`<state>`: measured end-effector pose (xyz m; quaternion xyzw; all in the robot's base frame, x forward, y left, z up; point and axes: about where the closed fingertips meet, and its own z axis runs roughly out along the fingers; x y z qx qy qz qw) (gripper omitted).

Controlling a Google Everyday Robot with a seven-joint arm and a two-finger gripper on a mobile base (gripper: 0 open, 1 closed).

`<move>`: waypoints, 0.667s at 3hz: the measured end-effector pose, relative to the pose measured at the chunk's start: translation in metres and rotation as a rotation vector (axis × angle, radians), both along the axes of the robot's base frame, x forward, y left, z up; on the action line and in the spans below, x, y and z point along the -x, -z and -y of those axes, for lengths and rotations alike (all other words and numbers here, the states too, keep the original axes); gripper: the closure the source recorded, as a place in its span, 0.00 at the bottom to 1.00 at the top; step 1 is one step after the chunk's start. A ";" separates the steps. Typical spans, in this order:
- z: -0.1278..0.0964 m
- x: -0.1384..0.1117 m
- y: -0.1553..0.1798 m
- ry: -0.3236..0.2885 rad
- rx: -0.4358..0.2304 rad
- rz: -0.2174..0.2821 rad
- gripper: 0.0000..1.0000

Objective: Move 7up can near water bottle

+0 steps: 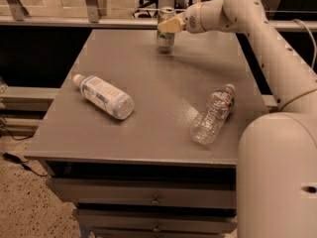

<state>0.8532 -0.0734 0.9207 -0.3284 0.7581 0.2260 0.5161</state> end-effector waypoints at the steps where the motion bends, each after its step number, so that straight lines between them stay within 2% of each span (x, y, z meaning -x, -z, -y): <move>1: 0.023 0.031 -0.009 -0.023 0.012 -0.009 1.00; 2: 0.053 0.069 -0.013 -0.041 0.050 -0.030 1.00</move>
Offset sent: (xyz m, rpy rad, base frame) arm -0.1270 -0.1014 0.0183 -0.1052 0.0562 0.0548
